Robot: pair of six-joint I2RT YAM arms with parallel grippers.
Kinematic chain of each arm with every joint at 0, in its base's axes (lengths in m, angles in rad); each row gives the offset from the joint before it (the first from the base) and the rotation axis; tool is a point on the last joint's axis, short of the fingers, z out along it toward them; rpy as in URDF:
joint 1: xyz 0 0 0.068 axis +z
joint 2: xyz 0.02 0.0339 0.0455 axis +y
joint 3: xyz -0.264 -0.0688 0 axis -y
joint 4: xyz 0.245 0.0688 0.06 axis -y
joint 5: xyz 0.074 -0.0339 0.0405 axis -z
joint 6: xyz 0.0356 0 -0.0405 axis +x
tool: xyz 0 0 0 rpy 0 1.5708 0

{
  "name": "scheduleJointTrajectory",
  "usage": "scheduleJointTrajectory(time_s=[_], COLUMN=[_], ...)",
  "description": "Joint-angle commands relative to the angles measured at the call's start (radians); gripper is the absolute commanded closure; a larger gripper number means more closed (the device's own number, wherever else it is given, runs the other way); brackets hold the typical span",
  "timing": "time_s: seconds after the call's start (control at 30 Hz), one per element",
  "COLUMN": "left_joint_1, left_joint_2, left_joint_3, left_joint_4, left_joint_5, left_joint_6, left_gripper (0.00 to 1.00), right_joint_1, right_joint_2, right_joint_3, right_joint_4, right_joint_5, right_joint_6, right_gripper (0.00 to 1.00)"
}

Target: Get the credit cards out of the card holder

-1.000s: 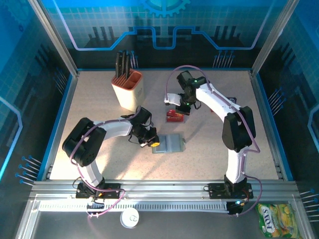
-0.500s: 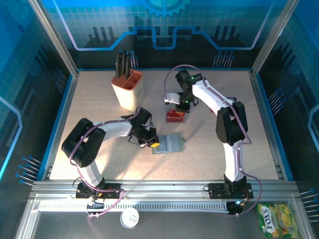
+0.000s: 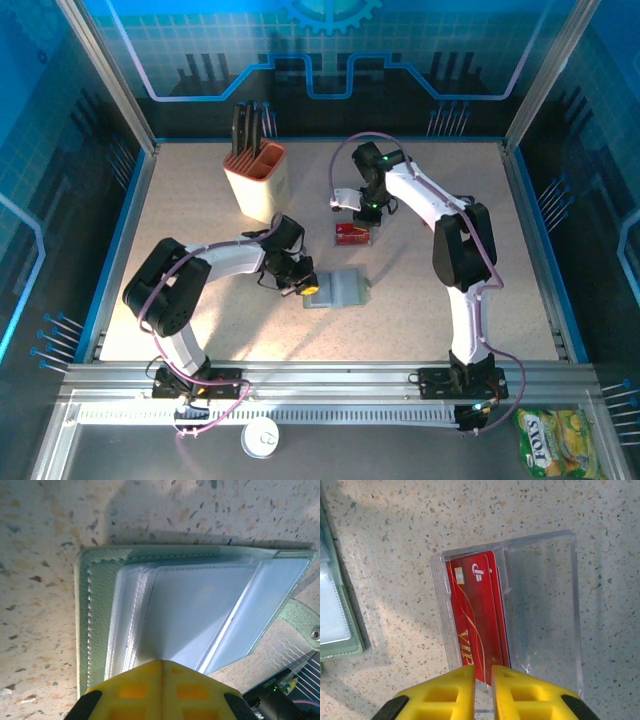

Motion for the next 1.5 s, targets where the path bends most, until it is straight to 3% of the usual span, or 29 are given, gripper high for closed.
scheduleJointTrajectory(time_s=[0.0,0.23,0.6,0.9,1.1,1.47], left_joint_1=[-0.006,-0.006,-0.005,0.022,0.031,0.041], left_joint_2=[-0.016,-0.024,-0.053,-0.097,-0.080,-0.054], left_joint_3=[0.026,0.045,0.030,-0.009,-0.029,-0.062], left_joint_4=[-0.053,-0.038,-0.016,-0.070,-0.053,-0.033], left_joint_5=[-0.035,-0.034,-0.033,-0.101,-0.087,-0.077], left_joint_6=[0.018,0.022,0.029,0.075,0.088,0.105], left_gripper=[1.00,1.00,1.00,1.00,1.00,1.00], right_joint_1=[-0.011,-0.005,0.013,0.072,0.142,0.227], right_joint_2=[-0.085,-0.187,-0.391,-0.494,-0.448,-0.391], right_joint_3=[-0.033,-0.133,-0.475,-0.667,-0.679,-0.695], right_joint_4=[0.025,0.149,0.475,0.607,0.604,0.651], right_joint_5=[-0.009,-0.045,-0.084,-0.206,-0.265,-0.302], right_joint_6=[0.055,0.277,1.036,1.450,1.587,1.647], right_gripper=[0.81,0.81,0.87,0.89,0.91,0.79])
